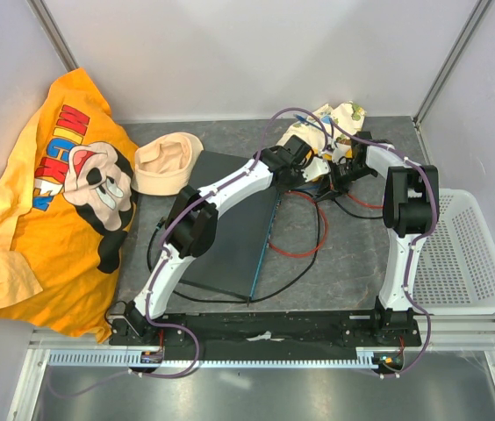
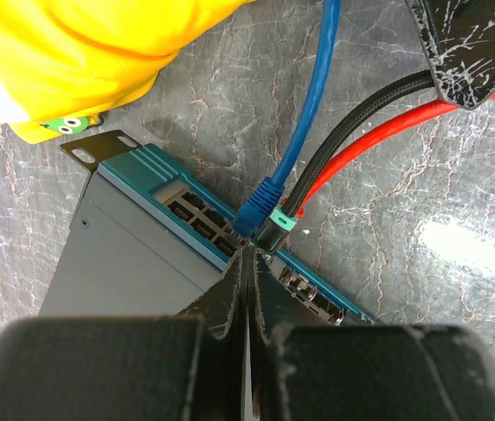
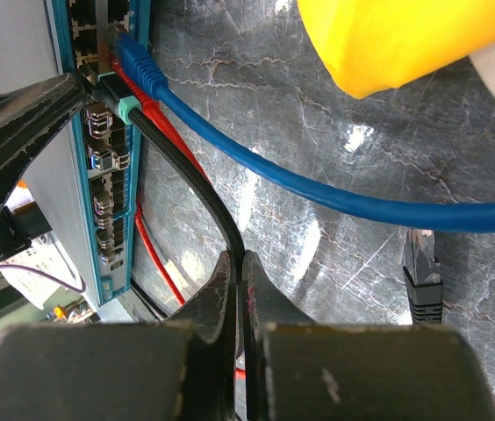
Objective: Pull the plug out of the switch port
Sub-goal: Pull the connector from the switch port.
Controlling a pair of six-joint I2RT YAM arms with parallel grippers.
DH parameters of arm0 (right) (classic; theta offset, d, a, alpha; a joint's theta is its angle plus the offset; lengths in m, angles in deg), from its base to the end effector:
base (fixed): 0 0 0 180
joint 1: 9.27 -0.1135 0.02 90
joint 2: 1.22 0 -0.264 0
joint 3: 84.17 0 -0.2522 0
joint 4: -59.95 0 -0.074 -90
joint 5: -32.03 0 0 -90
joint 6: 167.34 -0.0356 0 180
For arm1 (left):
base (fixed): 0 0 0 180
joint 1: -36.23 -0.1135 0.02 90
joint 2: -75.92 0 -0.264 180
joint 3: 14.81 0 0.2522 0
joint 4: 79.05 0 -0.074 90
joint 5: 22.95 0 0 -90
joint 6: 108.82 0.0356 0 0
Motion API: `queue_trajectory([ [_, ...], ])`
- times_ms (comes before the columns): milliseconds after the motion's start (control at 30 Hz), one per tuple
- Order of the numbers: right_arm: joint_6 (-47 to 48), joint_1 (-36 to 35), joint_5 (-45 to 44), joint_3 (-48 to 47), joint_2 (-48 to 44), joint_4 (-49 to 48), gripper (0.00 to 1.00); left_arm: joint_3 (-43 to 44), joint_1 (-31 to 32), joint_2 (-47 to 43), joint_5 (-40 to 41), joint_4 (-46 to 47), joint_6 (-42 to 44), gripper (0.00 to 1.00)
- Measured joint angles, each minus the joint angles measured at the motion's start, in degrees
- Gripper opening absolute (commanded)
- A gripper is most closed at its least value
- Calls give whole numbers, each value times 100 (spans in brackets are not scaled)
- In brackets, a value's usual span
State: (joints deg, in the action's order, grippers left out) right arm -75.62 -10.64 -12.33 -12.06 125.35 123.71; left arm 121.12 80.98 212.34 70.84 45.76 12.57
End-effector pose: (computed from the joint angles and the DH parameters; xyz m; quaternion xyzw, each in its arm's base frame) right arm 0.4285 0.0357 0.1467 -0.0504 0.9187 0.3868 0.0619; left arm 0.3746 -0.3681 0.2029 0.5812 0.7578 -0.0029 0.2966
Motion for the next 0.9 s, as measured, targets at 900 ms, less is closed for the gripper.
queue_trajectory([
  [900, 0, -2, 31, -11, 4, 2, 0, -590, 4, -225, 63, 540, 92, 2],
])
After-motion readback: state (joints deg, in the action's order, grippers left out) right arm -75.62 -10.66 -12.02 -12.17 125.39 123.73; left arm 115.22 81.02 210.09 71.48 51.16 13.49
